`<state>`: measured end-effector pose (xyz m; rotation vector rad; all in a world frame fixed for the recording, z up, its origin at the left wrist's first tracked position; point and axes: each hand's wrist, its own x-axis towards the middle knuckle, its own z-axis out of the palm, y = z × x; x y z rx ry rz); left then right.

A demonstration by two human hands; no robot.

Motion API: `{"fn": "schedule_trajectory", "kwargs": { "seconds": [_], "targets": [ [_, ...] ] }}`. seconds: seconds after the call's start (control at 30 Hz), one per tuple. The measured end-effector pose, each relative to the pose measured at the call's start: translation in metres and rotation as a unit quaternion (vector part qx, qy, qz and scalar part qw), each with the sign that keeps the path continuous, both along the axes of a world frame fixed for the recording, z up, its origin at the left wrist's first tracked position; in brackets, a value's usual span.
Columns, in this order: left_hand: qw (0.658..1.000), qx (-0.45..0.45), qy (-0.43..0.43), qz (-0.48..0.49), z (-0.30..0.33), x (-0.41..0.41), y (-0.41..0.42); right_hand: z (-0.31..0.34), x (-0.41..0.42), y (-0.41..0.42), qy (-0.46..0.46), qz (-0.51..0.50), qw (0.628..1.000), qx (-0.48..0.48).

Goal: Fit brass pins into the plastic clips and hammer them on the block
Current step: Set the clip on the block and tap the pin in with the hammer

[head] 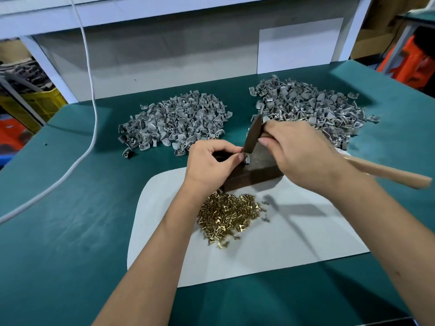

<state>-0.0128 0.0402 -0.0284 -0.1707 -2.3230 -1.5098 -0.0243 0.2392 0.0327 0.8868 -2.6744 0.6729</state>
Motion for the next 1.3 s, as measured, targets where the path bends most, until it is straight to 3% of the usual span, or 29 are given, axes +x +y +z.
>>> {"fn": "schedule_trajectory", "kwargs": {
  "seconds": [0.13, 0.23, 0.37, 0.53, 0.67, 0.8, 0.93, 1.13, 1.23, 1.3],
  "targets": [
    [1.0, 0.012, -0.009, -0.001, -0.001, 0.001, 0.0, 0.011, -0.005, -0.001, 0.018, -0.009, 0.998, 0.06],
    [1.0, 0.007, -0.007, 0.0, -0.002, -0.001, -0.001, 0.014, -0.003, 0.002, 0.041, -0.026, 0.998, 0.03],
    [1.0, -0.005, -0.006, 0.0, -0.001, -0.001, 0.0, 0.01, 0.0, -0.002, -0.007, -0.036, 0.991, 0.131],
    [0.999, -0.031, 0.01, 0.013, 0.0, -0.001, 0.001, 0.015, 0.004, 0.0, 0.038, -0.045, 0.994, 0.091],
    [1.0, -0.026, 0.005, 0.013, 0.0, -0.001, 0.0, 0.015, 0.006, -0.006, 0.001, -0.039, 0.989, 0.146],
    [1.0, -0.012, -0.004, 0.005, 0.0, -0.002, -0.001, 0.017, 0.005, -0.003, 0.031, -0.06, 0.992, 0.11],
    [1.0, -0.009, -0.009, 0.001, 0.0, -0.002, -0.002, 0.008, 0.007, -0.007, -0.016, -0.051, 0.984, 0.17],
    [1.0, -0.008, -0.009, -0.016, 0.001, -0.001, -0.006, 0.007, 0.002, 0.004, 0.002, -0.042, 0.999, 0.019],
    [0.999, 0.003, -0.028, -0.02, 0.002, -0.001, -0.01, 0.005, -0.001, 0.007, -0.034, -0.046, 0.998, 0.028],
    [0.998, 0.006, -0.053, -0.025, 0.002, -0.002, -0.013, 0.007, -0.002, 0.008, -0.008, -0.051, 0.999, 0.006]
  ]
}}
